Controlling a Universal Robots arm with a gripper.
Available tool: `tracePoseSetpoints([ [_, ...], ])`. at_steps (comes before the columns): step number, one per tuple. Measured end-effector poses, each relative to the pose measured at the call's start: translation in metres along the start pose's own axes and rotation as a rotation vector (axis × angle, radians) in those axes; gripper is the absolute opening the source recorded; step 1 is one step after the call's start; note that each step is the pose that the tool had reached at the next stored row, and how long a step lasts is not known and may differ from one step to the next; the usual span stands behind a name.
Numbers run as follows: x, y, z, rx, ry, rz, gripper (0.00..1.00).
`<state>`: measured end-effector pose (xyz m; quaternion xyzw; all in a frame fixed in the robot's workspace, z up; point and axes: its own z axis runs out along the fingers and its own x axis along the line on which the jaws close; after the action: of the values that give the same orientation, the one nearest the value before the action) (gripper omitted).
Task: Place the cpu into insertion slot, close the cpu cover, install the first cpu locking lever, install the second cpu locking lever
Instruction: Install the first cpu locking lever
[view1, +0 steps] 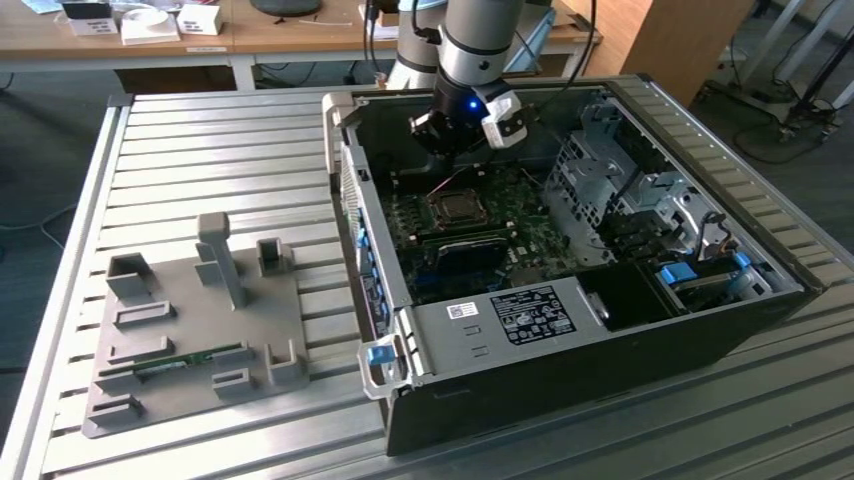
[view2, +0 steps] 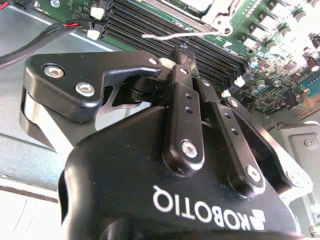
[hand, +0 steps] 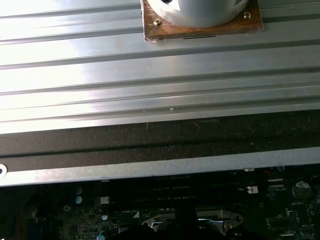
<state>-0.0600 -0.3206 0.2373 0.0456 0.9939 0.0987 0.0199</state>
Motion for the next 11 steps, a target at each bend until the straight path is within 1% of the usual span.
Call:
tracePoseSetpoints([
  [10, 0.0000, -0.0002, 0.0013, -0.0001, -0.0001, 0.000, 0.11],
  [11, 0.0001, -0.0005, 0.0027, 0.0001, 0.0000, 0.000, 0.11],
])
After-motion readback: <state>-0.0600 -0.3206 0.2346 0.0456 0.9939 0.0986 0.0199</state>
